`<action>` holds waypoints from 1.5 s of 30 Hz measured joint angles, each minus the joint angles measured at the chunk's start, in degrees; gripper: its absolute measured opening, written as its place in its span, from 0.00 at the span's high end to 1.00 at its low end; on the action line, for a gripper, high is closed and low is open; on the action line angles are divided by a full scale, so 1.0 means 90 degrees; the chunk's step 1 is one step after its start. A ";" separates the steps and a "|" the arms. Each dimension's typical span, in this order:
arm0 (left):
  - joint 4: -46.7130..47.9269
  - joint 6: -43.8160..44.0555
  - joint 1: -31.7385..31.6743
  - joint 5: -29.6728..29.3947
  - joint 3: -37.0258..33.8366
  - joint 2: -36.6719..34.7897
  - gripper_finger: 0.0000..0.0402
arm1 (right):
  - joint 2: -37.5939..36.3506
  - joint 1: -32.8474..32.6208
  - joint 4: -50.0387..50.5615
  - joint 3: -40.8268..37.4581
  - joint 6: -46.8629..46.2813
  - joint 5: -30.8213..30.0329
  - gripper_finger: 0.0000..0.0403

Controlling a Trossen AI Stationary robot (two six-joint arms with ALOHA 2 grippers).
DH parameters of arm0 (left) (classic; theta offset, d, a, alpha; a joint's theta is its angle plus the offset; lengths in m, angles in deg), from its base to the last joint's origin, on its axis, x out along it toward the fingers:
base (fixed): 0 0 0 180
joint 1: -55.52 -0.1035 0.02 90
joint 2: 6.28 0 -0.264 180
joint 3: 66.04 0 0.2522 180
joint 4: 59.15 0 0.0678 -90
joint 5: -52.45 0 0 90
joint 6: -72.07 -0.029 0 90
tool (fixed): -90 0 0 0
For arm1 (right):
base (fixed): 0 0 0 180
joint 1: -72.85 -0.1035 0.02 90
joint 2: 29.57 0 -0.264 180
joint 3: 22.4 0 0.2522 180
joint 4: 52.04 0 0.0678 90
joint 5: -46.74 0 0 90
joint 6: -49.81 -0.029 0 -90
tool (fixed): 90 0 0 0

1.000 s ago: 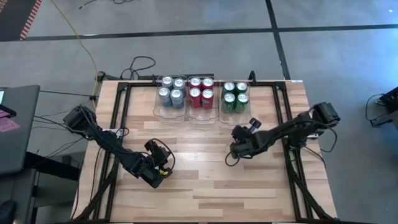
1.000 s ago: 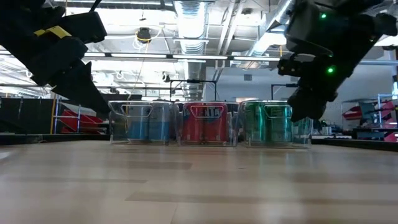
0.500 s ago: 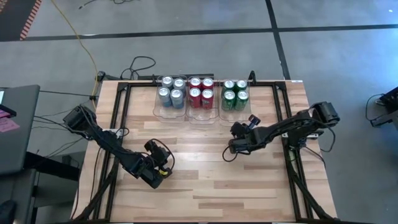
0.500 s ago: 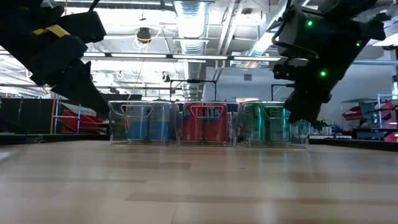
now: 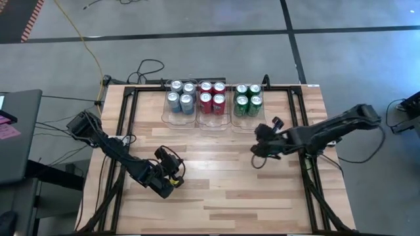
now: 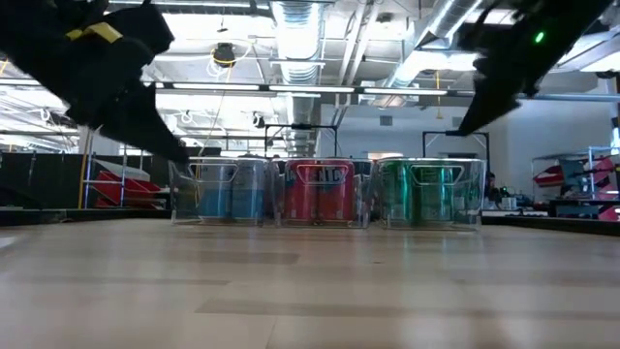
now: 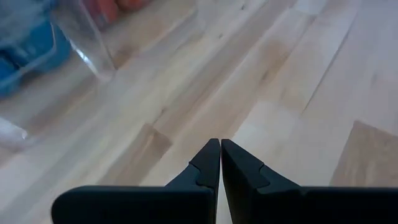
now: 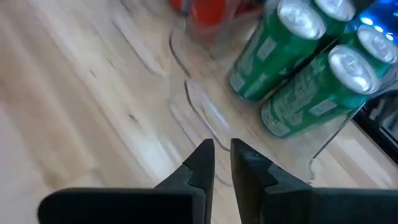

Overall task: Sort soda cans
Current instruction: Return to Home Position

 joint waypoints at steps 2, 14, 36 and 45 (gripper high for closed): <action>-0.0027 -0.0272 -0.0013 -0.0148 0.0077 -0.0015 0.97 | -0.0511 -0.0129 0.0083 0.0000 0.0009 0.0107 0.83; -0.0359 -0.2909 -0.1314 0.0216 0.0340 -0.1224 0.97 | -0.3222 -0.1073 0.0072 0.0002 0.0818 0.0454 0.94; -0.4622 -0.7490 -0.3691 0.3831 -0.1251 -0.2886 1.00 | -0.3966 -0.1434 -0.5140 -0.1275 0.5296 0.1028 1.00; -0.5380 -0.7154 -0.4307 0.4288 -0.2487 -0.3821 1.00 | -0.4041 -0.0211 -0.5965 -0.1748 0.5054 0.2896 1.00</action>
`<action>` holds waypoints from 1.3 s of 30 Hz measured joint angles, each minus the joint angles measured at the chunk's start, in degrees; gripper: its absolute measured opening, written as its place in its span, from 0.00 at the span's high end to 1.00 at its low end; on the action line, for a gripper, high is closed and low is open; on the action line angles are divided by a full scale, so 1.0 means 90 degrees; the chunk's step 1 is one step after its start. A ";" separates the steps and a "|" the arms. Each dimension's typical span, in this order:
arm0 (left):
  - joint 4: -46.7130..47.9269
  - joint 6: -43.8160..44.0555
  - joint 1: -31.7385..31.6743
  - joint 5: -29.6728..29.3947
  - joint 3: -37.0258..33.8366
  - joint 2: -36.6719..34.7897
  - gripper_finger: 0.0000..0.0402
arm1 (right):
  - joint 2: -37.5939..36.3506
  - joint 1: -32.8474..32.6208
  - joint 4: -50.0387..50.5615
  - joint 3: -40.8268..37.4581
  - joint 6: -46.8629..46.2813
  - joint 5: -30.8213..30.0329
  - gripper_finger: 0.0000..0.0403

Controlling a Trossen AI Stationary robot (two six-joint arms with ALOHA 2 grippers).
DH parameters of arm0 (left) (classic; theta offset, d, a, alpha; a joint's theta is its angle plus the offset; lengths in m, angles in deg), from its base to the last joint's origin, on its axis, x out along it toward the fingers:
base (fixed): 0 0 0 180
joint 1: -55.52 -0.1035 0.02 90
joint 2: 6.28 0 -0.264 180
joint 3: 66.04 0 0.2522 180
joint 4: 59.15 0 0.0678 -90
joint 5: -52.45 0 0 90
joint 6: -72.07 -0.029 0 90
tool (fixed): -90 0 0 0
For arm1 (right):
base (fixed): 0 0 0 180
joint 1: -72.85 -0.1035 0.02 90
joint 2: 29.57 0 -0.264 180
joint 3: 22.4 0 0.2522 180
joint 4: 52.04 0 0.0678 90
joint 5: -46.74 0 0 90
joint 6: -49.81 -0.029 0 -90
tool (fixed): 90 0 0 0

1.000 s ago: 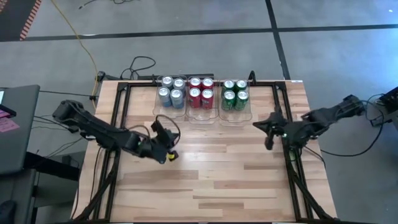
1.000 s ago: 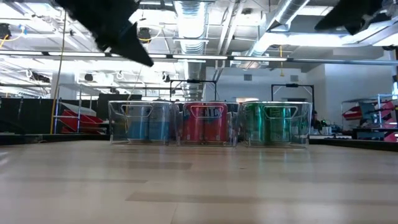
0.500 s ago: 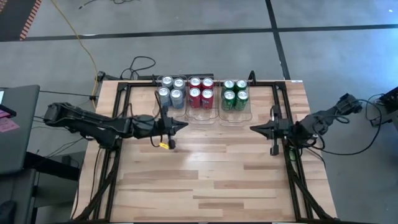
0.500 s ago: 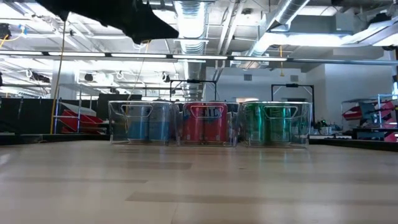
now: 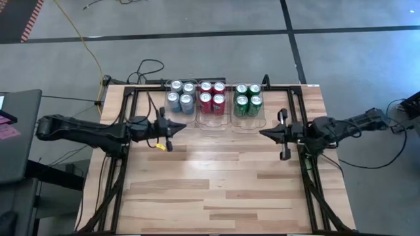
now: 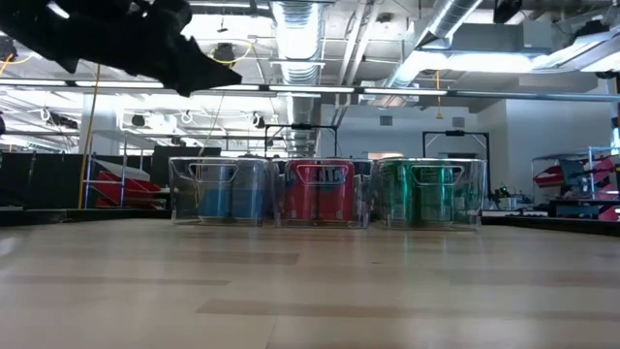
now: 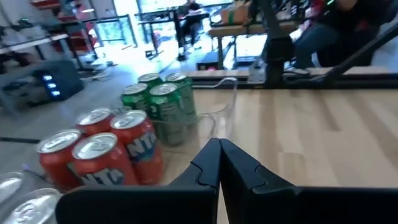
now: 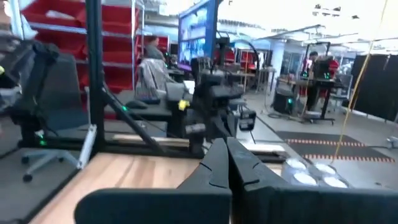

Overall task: Sort soda cans
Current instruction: Return to Home Position

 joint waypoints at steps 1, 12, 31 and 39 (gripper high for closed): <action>-0.0024 0.0047 -0.0082 0.0175 -0.0082 -0.0092 1.00 | 0.0000 0.0105 -0.0078 -0.0101 -0.0005 0.0097 1.00; 0.0573 0.0661 -0.0275 0.0705 -0.0609 -0.0663 1.00 | -0.0177 0.1149 -0.1075 -0.1168 -0.0289 0.1173 1.00; 0.0843 0.0969 -0.0479 0.0542 -0.1500 -0.2194 1.00 | -0.1044 0.2177 -0.0777 -0.1759 -0.1030 0.2233 1.00; 0.1564 0.1154 -0.0477 0.0539 -0.1500 -0.2964 1.00 | -0.1035 0.2233 -0.0592 -0.1759 -0.1242 0.2590 1.00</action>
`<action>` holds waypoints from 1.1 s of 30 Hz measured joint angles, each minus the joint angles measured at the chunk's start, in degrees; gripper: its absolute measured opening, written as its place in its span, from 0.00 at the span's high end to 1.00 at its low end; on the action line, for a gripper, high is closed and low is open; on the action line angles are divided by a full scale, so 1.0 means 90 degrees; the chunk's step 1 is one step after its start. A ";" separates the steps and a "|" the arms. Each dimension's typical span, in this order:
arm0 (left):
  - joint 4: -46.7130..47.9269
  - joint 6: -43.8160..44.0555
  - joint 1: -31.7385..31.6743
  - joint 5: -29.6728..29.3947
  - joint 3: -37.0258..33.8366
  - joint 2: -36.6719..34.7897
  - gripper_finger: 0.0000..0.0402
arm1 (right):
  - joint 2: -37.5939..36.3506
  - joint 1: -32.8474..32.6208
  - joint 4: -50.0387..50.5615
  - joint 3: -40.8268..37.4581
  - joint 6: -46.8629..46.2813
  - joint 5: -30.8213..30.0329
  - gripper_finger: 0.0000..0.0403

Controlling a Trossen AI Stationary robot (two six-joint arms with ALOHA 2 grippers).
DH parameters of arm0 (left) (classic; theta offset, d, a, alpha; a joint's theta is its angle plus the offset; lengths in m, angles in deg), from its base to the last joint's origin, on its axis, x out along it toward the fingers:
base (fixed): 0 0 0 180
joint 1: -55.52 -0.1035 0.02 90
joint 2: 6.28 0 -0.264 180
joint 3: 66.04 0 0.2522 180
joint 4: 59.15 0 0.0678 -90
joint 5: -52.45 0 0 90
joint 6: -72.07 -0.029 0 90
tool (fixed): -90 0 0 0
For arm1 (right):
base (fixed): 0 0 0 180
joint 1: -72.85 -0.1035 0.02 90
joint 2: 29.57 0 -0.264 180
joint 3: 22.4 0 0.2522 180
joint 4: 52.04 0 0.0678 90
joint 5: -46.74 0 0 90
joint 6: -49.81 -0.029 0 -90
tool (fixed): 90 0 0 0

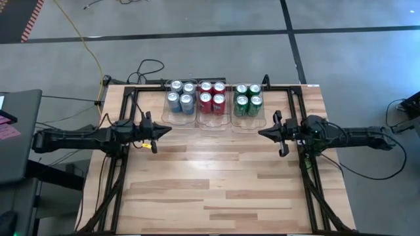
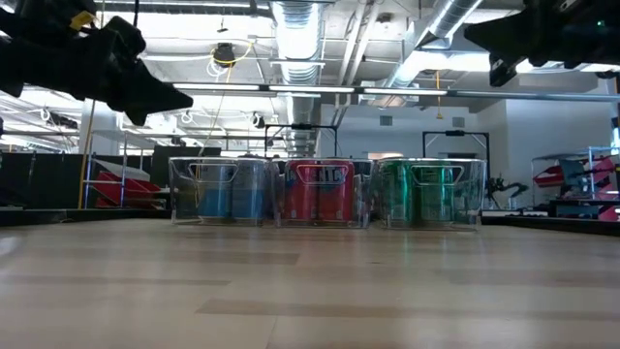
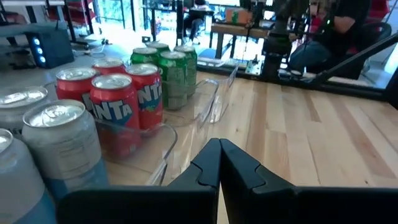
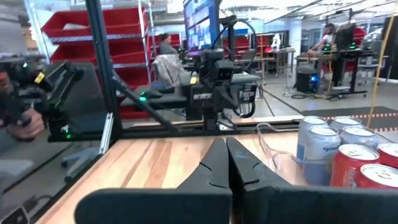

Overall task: Sort soda cans
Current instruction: Return to Home Position

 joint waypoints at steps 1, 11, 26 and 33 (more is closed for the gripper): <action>0.0035 -0.0005 0.0000 0.0000 0.0000 -0.0084 1.00 | 0.0000 -0.0004 0.0043 0.0000 0.0044 0.0042 1.00; 0.0541 -0.0333 0.0008 0.0200 0.0000 -0.0699 1.00 | 0.0000 -0.0125 0.0166 0.0000 0.0105 0.0133 1.00; -0.0145 0.0138 0.0019 0.0311 -0.0755 -0.0688 1.00 | -0.0005 0.0054 -0.0017 0.0007 0.0075 0.0131 1.00; 0.0479 0.0108 0.0068 0.0307 -0.0673 -0.1198 1.00 | -0.0005 0.0054 0.0043 0.0007 -0.0048 0.0138 1.00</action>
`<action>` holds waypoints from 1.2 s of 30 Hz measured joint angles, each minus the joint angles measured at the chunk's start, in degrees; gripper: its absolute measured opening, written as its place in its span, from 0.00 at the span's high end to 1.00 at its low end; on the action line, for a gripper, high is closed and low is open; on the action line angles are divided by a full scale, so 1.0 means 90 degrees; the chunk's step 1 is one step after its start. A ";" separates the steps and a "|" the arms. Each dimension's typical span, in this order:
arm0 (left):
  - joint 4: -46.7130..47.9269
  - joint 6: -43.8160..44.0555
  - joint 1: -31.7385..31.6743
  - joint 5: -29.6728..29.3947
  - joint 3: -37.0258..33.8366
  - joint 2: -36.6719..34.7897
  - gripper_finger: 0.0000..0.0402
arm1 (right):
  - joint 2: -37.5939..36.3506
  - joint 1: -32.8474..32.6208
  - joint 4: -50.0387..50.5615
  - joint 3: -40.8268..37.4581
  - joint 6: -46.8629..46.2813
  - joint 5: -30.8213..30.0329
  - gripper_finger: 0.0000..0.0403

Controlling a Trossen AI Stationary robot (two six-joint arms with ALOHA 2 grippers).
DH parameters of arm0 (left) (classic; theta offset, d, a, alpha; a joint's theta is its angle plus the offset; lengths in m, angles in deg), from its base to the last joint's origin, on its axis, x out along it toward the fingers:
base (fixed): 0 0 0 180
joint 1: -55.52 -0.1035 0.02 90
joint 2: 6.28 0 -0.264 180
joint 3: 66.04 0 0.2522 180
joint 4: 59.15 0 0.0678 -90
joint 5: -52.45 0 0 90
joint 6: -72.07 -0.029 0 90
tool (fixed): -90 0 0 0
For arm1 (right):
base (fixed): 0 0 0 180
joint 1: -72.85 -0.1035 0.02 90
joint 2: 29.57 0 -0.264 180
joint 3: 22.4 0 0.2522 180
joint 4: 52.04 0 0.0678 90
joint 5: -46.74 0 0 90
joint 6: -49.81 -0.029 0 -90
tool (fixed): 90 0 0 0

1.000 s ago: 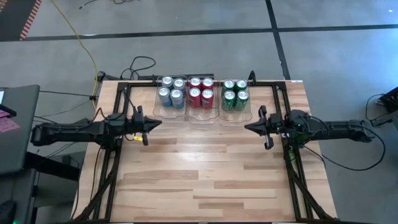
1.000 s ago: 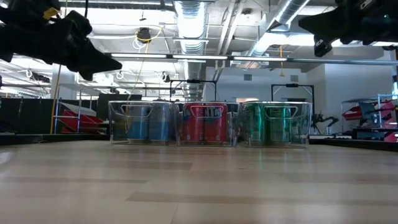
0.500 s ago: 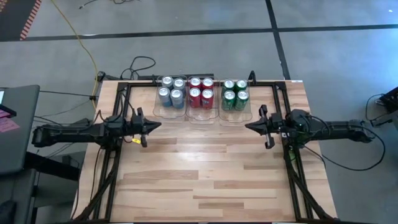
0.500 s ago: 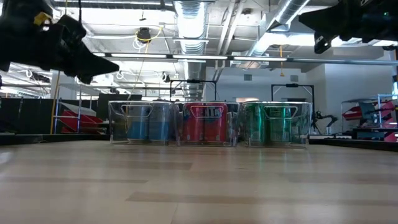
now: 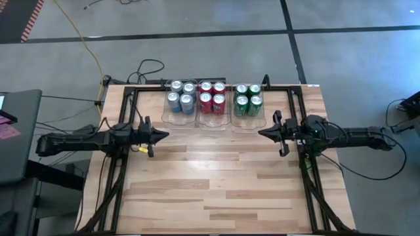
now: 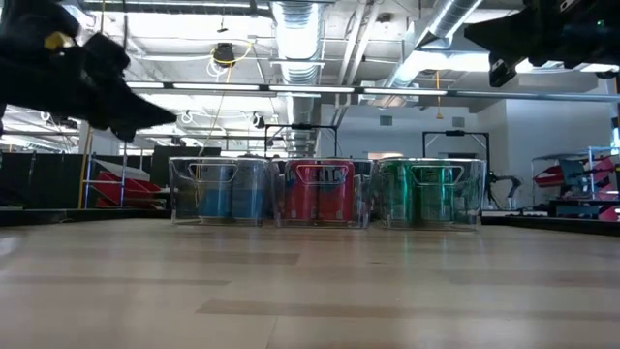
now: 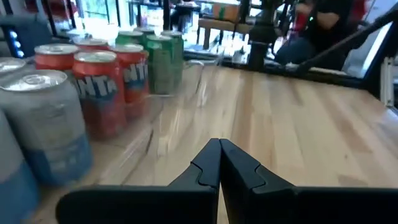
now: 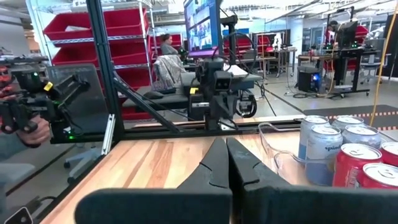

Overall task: Sort soda cans
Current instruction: Return to Home Position

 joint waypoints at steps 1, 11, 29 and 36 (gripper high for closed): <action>0.0034 -0.0008 0.0000 0.0001 -0.0056 -0.0152 1.00 | -0.0002 0.0000 -0.0005 0.0000 0.0000 0.0000 1.00; 0.0802 -0.0053 0.0000 0.0591 -0.0245 -0.1897 1.00 | -0.0001 -0.0007 0.0100 0.0000 -0.0068 0.0053 1.00; 0.0861 -0.0228 0.0007 0.0652 -0.0250 -0.1765 1.00 | -0.0640 -0.0146 0.1066 0.0002 0.0269 0.0058 1.00; 0.0871 -0.0211 0.0007 0.0653 -0.0250 -0.1765 1.00 | -0.1400 -0.0129 0.1451 0.0002 0.0272 0.0058 1.00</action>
